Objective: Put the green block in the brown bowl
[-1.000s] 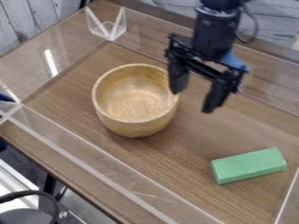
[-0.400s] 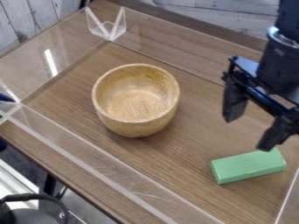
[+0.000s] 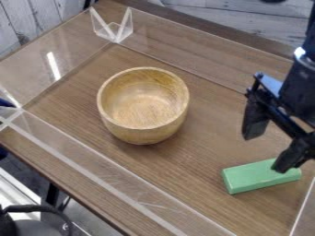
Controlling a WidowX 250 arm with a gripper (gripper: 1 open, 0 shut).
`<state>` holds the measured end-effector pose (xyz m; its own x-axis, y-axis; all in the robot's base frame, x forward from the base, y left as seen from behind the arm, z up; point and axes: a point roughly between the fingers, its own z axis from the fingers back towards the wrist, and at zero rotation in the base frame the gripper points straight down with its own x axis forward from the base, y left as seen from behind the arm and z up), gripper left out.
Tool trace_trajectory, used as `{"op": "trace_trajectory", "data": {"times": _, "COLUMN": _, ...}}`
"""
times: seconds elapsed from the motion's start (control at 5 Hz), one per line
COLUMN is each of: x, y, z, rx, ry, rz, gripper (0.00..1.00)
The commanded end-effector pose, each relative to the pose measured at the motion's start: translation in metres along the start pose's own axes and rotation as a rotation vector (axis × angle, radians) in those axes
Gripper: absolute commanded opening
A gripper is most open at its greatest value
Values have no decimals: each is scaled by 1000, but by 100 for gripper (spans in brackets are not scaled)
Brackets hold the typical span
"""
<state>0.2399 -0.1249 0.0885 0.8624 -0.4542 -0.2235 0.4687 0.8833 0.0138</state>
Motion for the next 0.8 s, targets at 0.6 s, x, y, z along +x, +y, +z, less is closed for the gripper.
{"op": "trace_trajectory", "data": {"times": 0.6, "x": 10, "y": 13, "z": -24, "rx": 5, "ry": -34, "rz": -83, "gripper": 100}}
